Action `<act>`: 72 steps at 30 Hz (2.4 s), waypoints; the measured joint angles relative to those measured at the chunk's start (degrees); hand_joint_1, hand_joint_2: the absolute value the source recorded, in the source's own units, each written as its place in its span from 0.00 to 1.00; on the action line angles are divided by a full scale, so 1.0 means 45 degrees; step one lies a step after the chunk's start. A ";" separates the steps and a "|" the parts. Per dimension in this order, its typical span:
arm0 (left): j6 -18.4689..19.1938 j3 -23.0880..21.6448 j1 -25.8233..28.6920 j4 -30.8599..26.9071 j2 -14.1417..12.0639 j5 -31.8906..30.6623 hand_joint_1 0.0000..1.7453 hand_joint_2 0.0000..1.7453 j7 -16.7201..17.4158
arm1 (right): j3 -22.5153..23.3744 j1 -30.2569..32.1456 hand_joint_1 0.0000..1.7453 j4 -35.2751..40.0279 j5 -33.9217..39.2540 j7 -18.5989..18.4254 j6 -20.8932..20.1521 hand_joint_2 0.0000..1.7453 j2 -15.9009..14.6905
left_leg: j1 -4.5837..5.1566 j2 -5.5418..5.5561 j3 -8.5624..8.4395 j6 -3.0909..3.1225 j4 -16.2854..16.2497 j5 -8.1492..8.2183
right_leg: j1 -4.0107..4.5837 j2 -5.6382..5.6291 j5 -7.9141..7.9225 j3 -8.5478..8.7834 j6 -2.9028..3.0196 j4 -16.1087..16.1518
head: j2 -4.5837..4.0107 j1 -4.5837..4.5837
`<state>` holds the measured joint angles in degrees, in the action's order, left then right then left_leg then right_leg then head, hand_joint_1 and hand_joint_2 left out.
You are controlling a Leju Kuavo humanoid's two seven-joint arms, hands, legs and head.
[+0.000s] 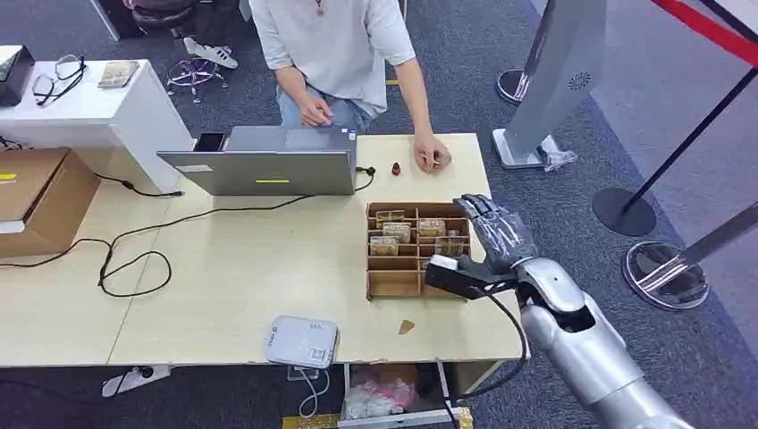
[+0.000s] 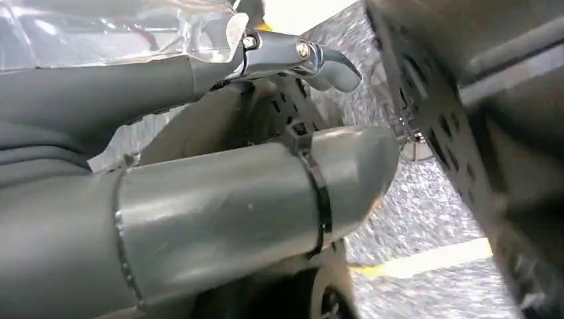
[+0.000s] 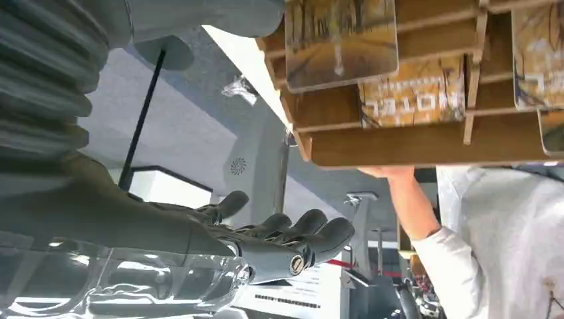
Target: Pass the card to the sensor for recognition and then transmit it.
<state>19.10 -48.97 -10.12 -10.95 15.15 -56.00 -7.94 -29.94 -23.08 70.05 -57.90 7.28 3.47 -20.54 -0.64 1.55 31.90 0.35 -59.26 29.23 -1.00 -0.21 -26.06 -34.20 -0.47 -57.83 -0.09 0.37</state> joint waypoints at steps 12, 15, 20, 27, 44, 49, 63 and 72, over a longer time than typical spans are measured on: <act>0.0593 0.2217 0.0084 -0.0190 0.0117 0.1517 0.00 0.00 0.1882 | -0.0330 -0.0425 0.26 -0.0321 0.0258 0.0175 -0.0029 1.00 -0.0093 | 0.0001 -0.0005 -0.0007 0.0014 0.0000 0.0008 | -0.0001 0.0002 -0.0003 0.0020 -0.0006 -0.0001 | 0.0000 -0.0005; 0.0593 0.3048 0.0119 -0.0190 0.0190 0.2008 0.00 0.00 0.2456 | -0.0452 -0.0486 0.26 -0.0413 0.0316 0.0233 -0.0014 1.00 -0.0093 | 0.0002 -0.0001 -0.0006 0.0015 0.0000 0.0009 | -0.0002 0.0004 -0.0005 0.0020 -0.0007 0.0000 | 0.0000 -0.0005; 0.0564 0.4155 0.0141 -0.0195 0.0296 0.2645 0.00 0.00 0.3218 | -0.0651 -0.0495 0.25 -0.0568 0.0374 0.0253 0.0015 1.00 -0.0093 | 0.0003 0.0000 -0.0004 0.0017 0.0000 0.0010 | -0.0004 0.0006 -0.0006 0.0019 -0.0009 0.0000 | 0.0000 -0.0005; 0.0273 0.5607 0.0139 -0.0195 0.0457 0.3825 0.00 0.00 0.4617 | -0.0816 -0.0512 0.23 -0.0709 0.0462 0.0287 0.0073 1.00 -0.0112 | 0.0004 0.0000 -0.0005 0.0017 0.0000 0.0010 | -0.0004 0.0006 -0.0006 0.0019 -0.0010 0.0000 | 0.0000 -0.0005; -0.0932 0.7783 0.0140 -0.0195 0.0641 0.5558 0.00 0.00 0.6447 | -0.0894 -0.0497 0.27 -0.0704 0.0447 0.0253 0.0068 1.00 -0.0287 | 0.0004 -0.0003 -0.0006 0.0024 0.0000 0.0015 | -0.0005 0.0004 -0.0008 0.0020 -0.0012 0.0000 | 0.0000 -0.0005; -0.0753 0.7773 0.0158 -0.0195 0.0646 0.4929 0.00 0.00 0.5848 | -0.0899 -0.0527 0.27 -0.0728 0.0447 0.0253 0.0020 1.00 -0.0287 | 0.0007 0.0000 -0.0004 0.0024 0.0000 0.0015 | -0.0007 0.0005 -0.0009 0.0019 -0.0013 0.0000 | 0.0000 -0.0005; -0.0572 0.6053 0.0515 -0.0195 0.0500 0.2828 0.00 0.00 0.2460 | -0.0884 -0.0528 0.30 -0.0981 0.0520 0.0209 0.0194 1.00 -0.0428 | 0.0021 0.0021 0.0001 0.0026 0.0000 0.0014 | -0.0021 0.0009 -0.0014 0.0012 -0.0022 0.0000 | 0.0000 -0.0005; -0.1188 0.6266 0.0572 -0.0195 0.0495 0.4676 0.00 0.00 0.4070 | -0.0889 -0.0588 0.29 -0.1117 0.0520 0.0257 0.0160 1.00 -0.0452 | 0.0016 0.0021 0.0004 0.0026 0.0000 0.0014 | -0.0018 0.0012 -0.0014 0.0015 -0.0022 0.0000 | 0.0000 -0.0005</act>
<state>13.75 -20.77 -7.55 -11.82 17.37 -34.96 10.37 -33.94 -25.73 65.03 -55.56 8.44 4.20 -22.58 -0.56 1.64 31.92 0.47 -59.26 29.29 -1.09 -0.15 -26.12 -34.13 -0.56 -57.83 -0.09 0.35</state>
